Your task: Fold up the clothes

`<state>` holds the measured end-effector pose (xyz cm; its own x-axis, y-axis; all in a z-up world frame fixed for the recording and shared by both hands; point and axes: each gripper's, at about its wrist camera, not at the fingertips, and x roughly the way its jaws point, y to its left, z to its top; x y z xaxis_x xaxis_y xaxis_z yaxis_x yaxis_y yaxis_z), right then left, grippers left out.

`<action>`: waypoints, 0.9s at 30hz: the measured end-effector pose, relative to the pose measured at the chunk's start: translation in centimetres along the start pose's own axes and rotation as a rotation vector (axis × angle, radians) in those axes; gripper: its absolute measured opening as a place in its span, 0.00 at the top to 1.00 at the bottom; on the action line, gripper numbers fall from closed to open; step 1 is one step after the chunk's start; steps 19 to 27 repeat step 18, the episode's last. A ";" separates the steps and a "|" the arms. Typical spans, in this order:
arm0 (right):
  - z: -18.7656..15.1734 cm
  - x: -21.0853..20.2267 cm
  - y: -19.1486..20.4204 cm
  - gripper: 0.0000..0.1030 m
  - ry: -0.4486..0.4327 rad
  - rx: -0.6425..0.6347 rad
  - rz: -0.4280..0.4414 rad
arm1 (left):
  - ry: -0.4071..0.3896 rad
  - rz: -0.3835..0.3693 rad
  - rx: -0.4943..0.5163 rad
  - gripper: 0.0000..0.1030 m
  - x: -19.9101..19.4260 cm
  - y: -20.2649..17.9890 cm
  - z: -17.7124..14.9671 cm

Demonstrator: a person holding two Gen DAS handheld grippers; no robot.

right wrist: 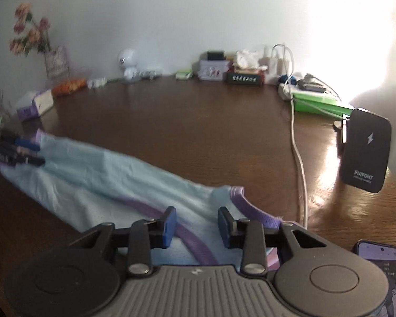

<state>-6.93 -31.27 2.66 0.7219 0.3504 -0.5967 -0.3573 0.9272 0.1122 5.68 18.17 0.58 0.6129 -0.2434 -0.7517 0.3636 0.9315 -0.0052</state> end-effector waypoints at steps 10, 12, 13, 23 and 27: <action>0.8 4.0 2.0 0.58 0.080 -0.096 0.060 | -0.069 0.106 0.020 0.29 -0.9 -5.0 0.8; 0.5 3.0 1.5 0.57 0.063 -0.074 0.047 | -0.036 0.097 0.003 0.30 -0.2 -4.8 0.3; 0.3 2.3 1.1 0.57 0.040 -0.055 0.048 | -0.035 0.093 -0.012 0.29 0.0 -4.6 0.1; -1.1 -1.4 -1.1 0.47 -0.063 0.046 -0.109 | -0.051 0.094 -0.068 0.21 0.4 -4.1 -1.1; -1.1 -1.4 -1.1 0.47 -0.063 0.046 -0.109 | -0.051 0.094 -0.068 0.21 0.4 -4.1 -1.1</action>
